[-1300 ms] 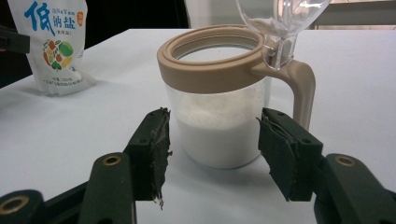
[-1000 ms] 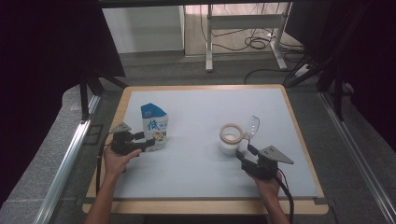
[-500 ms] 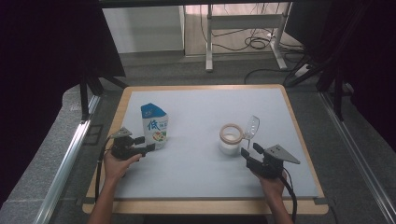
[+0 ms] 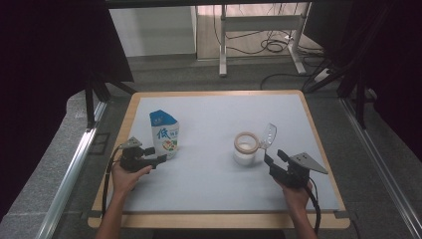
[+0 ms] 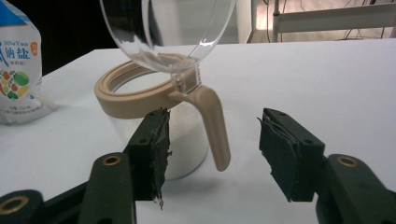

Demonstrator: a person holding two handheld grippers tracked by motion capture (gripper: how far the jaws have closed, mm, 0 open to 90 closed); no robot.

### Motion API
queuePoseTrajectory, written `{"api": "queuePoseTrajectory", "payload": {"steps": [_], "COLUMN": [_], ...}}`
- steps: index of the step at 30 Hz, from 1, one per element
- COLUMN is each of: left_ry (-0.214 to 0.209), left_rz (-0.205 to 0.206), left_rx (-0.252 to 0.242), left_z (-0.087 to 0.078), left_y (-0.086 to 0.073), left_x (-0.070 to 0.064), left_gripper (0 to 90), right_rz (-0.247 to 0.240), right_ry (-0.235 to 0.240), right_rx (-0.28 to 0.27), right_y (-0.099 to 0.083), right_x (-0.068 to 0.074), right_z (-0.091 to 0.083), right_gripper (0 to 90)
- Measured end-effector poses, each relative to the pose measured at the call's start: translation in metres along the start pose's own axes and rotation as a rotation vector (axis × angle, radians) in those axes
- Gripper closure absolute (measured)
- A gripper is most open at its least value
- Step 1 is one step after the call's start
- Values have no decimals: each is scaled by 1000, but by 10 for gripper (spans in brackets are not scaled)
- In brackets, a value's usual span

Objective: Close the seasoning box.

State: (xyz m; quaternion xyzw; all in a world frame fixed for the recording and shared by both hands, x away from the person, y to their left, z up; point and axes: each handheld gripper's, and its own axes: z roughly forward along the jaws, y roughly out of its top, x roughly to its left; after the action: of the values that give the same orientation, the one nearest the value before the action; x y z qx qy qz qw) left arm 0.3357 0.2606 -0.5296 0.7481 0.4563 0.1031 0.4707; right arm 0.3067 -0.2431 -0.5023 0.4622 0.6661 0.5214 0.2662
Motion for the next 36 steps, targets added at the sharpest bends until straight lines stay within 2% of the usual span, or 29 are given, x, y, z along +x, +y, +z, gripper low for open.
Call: {"api": "queuePoseTrajectory", "payload": {"steps": [10,15,21,36], "left_ry": [-3,-4,-1,0], "left_rz": [9,12,13,14], "left_rx": [2,1,-1,-7], "left_z": [0,-1,-2,-4], "left_y": [0,0,1,1], "left_x": [-4,-5,-5,-5], "left_gripper": [315,315,314,314], "right_rz": [0,7,16,2], "right_ry": [-9,-13,3,16], "right_rx": [-24,-35,-44,-92], "right_y": [8,13,19,31], "right_x": [-6,-11,-14,-8], "right_z": [-1,-1,1,4], "right_gripper": [620,749,846,895]}}
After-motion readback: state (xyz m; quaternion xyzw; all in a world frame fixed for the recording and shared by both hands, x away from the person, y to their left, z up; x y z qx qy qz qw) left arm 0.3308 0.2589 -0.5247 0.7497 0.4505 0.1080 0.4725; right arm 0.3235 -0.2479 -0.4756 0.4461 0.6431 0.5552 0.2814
